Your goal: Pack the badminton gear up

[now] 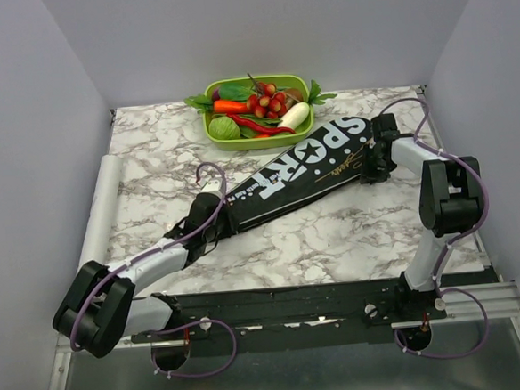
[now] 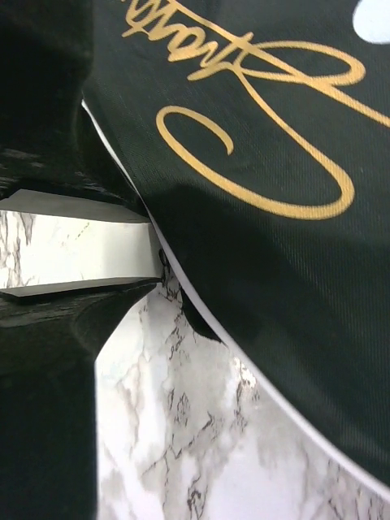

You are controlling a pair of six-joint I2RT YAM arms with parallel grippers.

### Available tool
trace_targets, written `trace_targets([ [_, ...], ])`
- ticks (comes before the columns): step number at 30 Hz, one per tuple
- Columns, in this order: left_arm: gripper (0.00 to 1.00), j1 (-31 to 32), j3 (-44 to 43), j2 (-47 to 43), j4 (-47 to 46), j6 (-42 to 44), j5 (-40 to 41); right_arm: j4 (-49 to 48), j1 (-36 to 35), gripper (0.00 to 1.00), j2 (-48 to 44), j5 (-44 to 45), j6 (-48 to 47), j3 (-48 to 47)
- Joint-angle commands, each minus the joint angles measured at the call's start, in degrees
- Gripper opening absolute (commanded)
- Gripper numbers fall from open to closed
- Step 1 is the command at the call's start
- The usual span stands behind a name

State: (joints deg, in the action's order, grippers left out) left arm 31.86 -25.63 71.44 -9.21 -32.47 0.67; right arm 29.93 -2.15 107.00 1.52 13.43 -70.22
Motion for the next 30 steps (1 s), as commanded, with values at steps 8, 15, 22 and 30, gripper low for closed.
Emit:
trace_targets([
  [8, 0.1, -0.4, 1.7, -3.7, 2.7, -0.1, 2.5, -0.1, 0.0, 0.4, -0.6, -4.3, -6.5, -3.2],
  [15, 0.04, 2.0, 0.1, -1.7, -4.2, -3.1, -7.3, 0.8, 0.0, 0.55, -6.0, 6.0, -4.9, -1.2],
  [22, 0.07, 7.2, -5.7, 5.2, -8.2, -4.9, -10.6, 1.9, -0.1, 0.59, -5.6, 7.3, -4.1, -1.1],
  [30, 0.06, 8.0, -11.3, 23.4, -14.8, -5.9, -12.4, -0.2, 0.0, 0.58, -7.6, 7.5, -2.3, 1.1],
])
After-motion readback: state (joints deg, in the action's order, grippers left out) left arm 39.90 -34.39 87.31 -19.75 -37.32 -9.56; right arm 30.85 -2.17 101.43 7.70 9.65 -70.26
